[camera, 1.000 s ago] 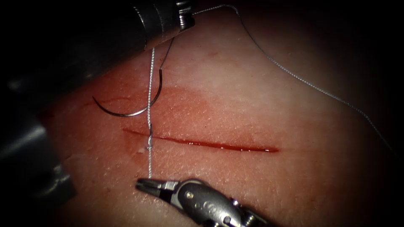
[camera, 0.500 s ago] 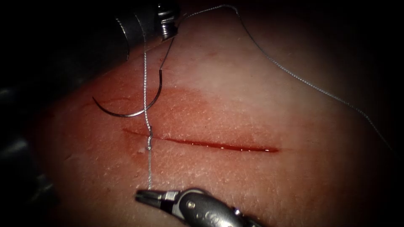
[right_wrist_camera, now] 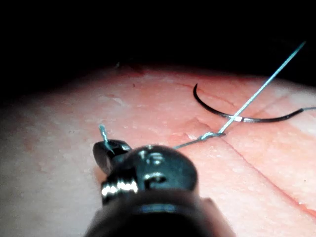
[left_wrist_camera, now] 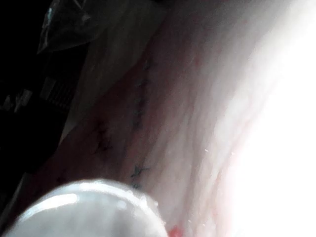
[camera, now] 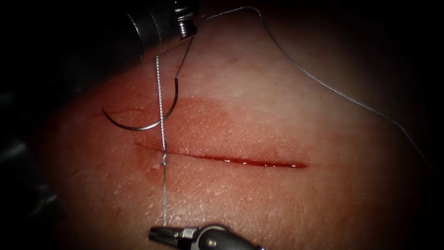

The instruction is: Wound Closure

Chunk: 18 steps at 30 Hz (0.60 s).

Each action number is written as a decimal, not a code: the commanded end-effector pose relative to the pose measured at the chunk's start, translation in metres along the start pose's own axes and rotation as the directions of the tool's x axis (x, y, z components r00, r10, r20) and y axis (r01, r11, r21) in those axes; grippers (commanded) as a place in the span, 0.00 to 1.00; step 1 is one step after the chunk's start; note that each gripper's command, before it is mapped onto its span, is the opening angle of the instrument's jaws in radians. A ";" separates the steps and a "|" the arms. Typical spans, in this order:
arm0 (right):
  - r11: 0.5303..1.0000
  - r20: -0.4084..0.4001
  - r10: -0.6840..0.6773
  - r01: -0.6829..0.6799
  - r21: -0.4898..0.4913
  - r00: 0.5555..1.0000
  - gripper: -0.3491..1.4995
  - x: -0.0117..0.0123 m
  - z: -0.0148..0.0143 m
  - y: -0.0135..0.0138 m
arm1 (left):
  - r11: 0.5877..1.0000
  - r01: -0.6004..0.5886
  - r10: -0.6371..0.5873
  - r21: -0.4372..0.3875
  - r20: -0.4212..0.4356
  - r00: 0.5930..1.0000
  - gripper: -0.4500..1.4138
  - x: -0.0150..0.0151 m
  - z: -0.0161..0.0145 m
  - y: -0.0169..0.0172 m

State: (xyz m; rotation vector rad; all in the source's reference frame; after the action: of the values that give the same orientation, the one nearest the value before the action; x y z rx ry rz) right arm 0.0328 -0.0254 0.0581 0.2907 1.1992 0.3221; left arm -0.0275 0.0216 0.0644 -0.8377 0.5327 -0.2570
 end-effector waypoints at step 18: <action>0.999 -0.001 0.015 -0.015 0.030 1.000 0.00 0.0005 0.0009 -0.0019 | 1.000 0.009 -0.009 -0.019 -0.016 1.000 0.00 -0.0004 0.0002 0.0016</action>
State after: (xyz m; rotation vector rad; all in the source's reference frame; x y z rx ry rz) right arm 0.0335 -0.0280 0.0577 0.3340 1.2015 0.3223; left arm -0.0274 0.0216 0.0644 -0.8523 0.5503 -0.2607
